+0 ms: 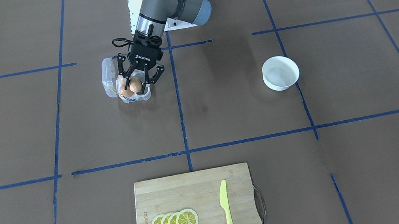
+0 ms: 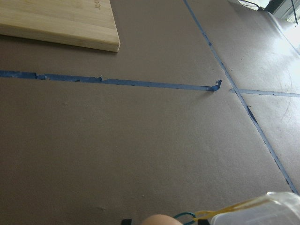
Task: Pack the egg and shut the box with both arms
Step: 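Lower the egg into the empty carton cup and open the left gripper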
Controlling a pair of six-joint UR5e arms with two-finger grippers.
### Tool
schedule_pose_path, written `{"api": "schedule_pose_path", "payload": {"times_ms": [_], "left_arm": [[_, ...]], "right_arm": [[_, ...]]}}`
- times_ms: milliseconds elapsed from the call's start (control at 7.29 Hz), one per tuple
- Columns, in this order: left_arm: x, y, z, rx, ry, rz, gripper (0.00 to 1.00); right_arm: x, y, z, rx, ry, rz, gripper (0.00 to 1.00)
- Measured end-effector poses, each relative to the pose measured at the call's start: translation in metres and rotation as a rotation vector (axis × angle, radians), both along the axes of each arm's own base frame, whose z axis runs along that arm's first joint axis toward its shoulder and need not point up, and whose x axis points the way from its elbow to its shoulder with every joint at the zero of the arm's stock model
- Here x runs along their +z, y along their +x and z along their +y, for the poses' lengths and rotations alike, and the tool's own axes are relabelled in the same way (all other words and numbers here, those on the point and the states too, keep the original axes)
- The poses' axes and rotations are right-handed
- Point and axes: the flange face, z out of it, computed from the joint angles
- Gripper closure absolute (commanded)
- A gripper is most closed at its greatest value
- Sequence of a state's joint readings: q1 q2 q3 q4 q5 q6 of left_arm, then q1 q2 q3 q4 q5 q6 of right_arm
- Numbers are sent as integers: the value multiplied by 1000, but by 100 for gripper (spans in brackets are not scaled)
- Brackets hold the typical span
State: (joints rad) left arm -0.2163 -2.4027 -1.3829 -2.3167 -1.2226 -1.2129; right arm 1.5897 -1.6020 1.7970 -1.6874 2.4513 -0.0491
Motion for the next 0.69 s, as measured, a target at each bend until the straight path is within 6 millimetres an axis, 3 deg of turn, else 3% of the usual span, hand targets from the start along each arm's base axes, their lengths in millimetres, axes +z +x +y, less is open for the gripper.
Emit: {"api": "schedule_pose_path", "payload": {"times_ms": [274, 411, 686], "left_arm": [[0, 0, 0, 0, 0, 2, 22], [0, -1, -1, 0, 0, 4, 0], [0, -3, -2, -1, 0, 6, 0]], "right_arm": [[-1, 0, -1, 0, 1, 0, 0], [-1, 0, -1, 1, 2, 0, 0], [-1, 0, -1, 1, 2, -1, 0]]}}
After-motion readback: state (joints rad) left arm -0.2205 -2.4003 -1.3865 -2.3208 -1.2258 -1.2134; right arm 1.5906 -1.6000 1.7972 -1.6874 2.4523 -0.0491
